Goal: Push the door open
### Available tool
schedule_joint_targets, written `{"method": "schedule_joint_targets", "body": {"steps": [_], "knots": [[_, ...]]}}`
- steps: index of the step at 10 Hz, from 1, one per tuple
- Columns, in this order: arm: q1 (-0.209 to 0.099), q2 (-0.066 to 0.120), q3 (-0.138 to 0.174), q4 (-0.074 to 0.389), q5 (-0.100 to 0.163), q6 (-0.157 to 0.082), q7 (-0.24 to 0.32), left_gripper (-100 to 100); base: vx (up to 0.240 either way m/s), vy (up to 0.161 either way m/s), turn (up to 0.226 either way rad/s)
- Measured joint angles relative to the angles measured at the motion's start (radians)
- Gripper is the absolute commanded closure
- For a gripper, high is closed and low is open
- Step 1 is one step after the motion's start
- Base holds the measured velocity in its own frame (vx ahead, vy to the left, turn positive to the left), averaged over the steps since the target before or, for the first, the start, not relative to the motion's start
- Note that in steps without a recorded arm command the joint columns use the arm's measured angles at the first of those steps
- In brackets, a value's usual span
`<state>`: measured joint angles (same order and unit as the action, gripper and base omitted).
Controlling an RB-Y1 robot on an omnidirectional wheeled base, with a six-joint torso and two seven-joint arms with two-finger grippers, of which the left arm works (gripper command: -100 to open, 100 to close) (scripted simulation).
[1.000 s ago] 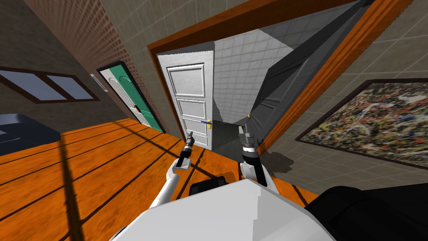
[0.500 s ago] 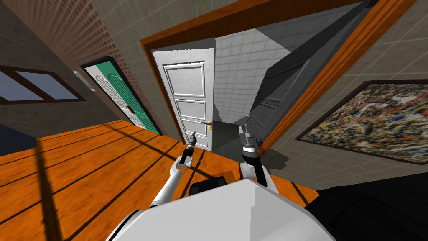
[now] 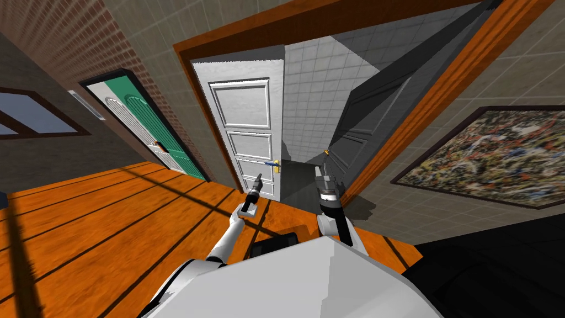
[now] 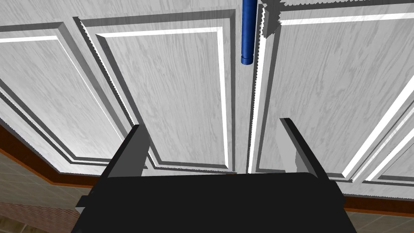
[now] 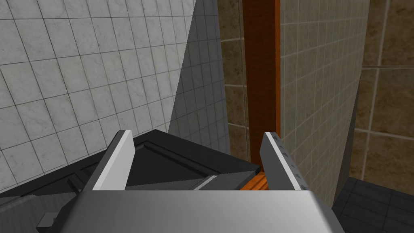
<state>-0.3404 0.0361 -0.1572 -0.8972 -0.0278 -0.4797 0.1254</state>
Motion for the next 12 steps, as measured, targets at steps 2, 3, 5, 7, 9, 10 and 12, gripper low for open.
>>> {"method": "schedule_joint_targets", "body": {"steps": [2,3,5,7,9,10,12], "knots": [[-0.032,-0.007,-0.005,0.046,-0.002,0.003,0.005,-100,0.07,0.064,-0.054],[-0.048,-0.015,-0.006,0.074,-0.004,0.001,0.002,-100,0.066,0.061,-0.057],[-0.082,-0.024,-0.008,0.127,-0.005,-0.005,0.003,-100,0.067,0.052,-0.053],[-0.122,-0.034,-0.01,0.19,-0.007,-0.012,0.007,-100,0.078,0.077,-0.081],[-0.154,-0.053,-0.018,0.236,-0.011,-0.005,0.008,-100,0.09,0.092,-0.084],[-0.161,-0.061,-0.022,0.244,-0.013,0.003,0.008,-100,0.047,0.057,0.001],[-0.18,-0.065,-0.024,0.272,-0.014,0.0,0.011,-100,0.03,0.03,-0.03]]}}
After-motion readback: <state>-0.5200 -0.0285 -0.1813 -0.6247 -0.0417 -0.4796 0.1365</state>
